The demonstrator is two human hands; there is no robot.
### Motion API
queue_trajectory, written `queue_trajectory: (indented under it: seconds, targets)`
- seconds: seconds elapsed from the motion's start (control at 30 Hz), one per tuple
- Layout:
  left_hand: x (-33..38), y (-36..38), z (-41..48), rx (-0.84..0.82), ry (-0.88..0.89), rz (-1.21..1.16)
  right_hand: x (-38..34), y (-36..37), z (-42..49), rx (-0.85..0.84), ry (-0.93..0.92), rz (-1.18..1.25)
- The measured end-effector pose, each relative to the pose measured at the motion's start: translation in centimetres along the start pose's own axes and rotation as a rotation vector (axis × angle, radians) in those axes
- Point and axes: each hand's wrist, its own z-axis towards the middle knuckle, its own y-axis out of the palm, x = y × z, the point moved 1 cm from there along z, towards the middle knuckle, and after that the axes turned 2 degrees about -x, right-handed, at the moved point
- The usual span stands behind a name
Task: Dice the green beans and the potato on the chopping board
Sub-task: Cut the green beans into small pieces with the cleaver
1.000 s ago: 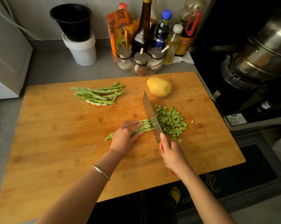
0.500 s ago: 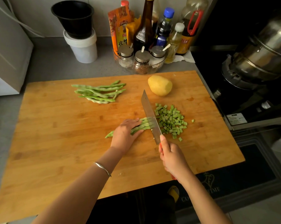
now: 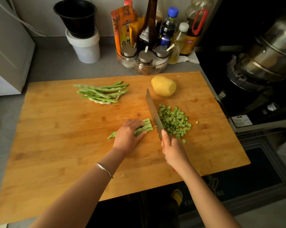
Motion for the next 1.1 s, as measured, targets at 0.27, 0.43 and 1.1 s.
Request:
queue_trajectory:
  seconds: [0.27, 0.43, 1.1]
  targets:
    - [-0.1, 0.2, -0.1, 0.038, -0.004, 0.013, 0.5, -0.4, -1.8, -0.081, -0.059, 0.147]
    - [0.0, 0.1, -0.2, 0.036, -0.030, -0.010, 0.2, 0.1, -2.0, -0.097, -0.054, 0.103]
    - [0.6, -0.5, -0.3, -0.010, -0.126, 0.002, 0.0, -0.4, -0.4, -0.008, -0.007, -0.005]
